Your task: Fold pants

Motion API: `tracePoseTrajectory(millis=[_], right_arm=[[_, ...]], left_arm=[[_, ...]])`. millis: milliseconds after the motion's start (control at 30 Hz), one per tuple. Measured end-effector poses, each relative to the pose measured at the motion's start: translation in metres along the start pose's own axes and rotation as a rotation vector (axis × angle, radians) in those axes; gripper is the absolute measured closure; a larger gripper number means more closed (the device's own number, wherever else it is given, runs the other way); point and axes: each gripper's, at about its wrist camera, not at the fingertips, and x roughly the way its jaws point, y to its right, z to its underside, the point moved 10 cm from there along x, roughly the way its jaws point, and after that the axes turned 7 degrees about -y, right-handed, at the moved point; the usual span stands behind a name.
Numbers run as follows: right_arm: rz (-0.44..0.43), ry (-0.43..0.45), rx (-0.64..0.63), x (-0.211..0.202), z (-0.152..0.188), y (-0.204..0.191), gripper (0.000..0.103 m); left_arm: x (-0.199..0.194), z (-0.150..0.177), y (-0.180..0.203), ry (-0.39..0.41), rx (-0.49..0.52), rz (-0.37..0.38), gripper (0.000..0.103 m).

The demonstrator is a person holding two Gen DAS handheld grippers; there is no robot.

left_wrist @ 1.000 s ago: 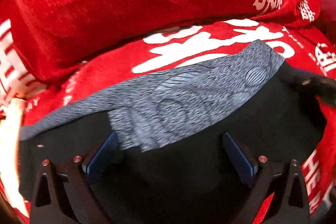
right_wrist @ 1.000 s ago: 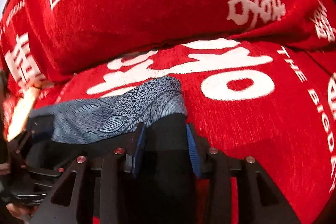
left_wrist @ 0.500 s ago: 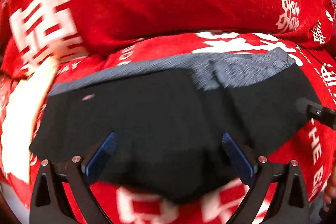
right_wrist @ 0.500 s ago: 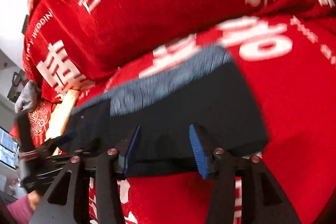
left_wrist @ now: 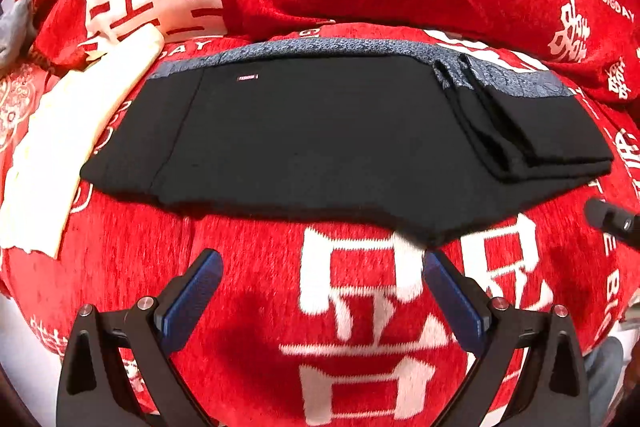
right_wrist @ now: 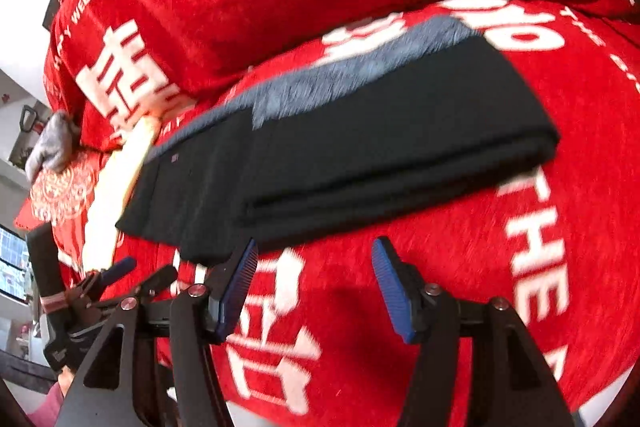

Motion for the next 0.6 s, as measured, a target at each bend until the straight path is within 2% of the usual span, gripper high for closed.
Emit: tracePoseTrajectory(millis=[167,333,600], right_arm=[[-0.001,-0.043,0.02,0.007,0.022,-0.011,0.038],[0.015,-0.085,0.019,0.018,0.038,-0.026,0.037],[0.051,-0.119,-0.048,0.037,0.038,-0.062,0.035]], left_arm=[[-0.004,0.011,-0.018,0.007,-0.031,0.004,0.002],[-0.001,0.021,-0.042,-0.001,-0.113,0.046,0.002],[0.006,0.016,-0.083,0.008,-0.174,0.049,0.002]])
